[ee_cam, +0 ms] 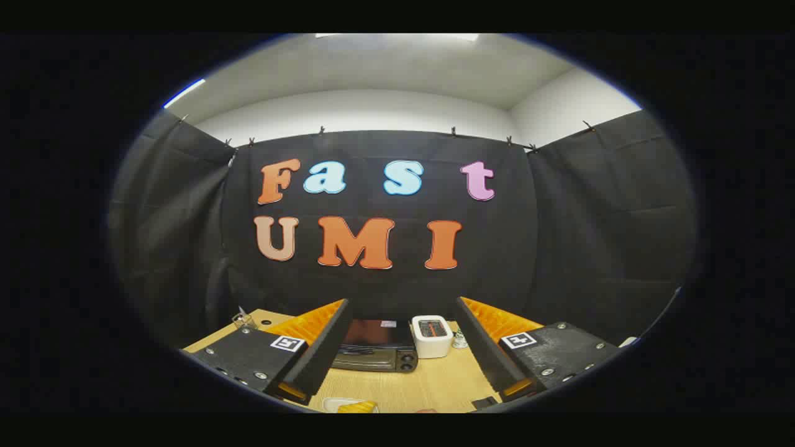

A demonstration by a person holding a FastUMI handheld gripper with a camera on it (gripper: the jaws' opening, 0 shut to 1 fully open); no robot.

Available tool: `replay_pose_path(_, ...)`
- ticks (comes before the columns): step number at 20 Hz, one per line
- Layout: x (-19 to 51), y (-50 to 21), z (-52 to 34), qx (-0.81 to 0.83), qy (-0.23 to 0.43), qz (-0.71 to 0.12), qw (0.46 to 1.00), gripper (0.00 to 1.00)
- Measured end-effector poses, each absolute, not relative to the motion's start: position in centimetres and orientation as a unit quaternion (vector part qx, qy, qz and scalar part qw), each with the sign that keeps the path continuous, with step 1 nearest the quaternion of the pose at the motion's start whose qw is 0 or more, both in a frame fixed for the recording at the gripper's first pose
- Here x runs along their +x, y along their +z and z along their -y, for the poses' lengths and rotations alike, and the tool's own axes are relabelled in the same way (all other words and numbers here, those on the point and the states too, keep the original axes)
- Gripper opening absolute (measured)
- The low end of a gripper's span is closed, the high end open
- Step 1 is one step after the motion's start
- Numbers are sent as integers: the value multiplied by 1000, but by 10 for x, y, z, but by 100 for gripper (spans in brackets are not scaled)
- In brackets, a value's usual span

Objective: Open the toaster oven, put the food inside, and close the toaster oven door.

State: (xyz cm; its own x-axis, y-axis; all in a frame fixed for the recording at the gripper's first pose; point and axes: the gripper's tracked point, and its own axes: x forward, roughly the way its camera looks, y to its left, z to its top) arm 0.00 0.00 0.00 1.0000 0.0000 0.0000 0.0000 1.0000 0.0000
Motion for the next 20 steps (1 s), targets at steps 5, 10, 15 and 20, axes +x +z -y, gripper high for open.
replay_pose_path(5, 2, 0, -2, -1, 5, 0, 1000, 99)
replay_pose_path(10, 7, 0, -1, -2, 3, 0, 1000, 99)
replay_pose_path(15, 10, -2, 0, 0, 0, -2, 1000, 99)
replay_pose_path(20, 13, -3, -1, -1, 0, 0, 1000, 99)
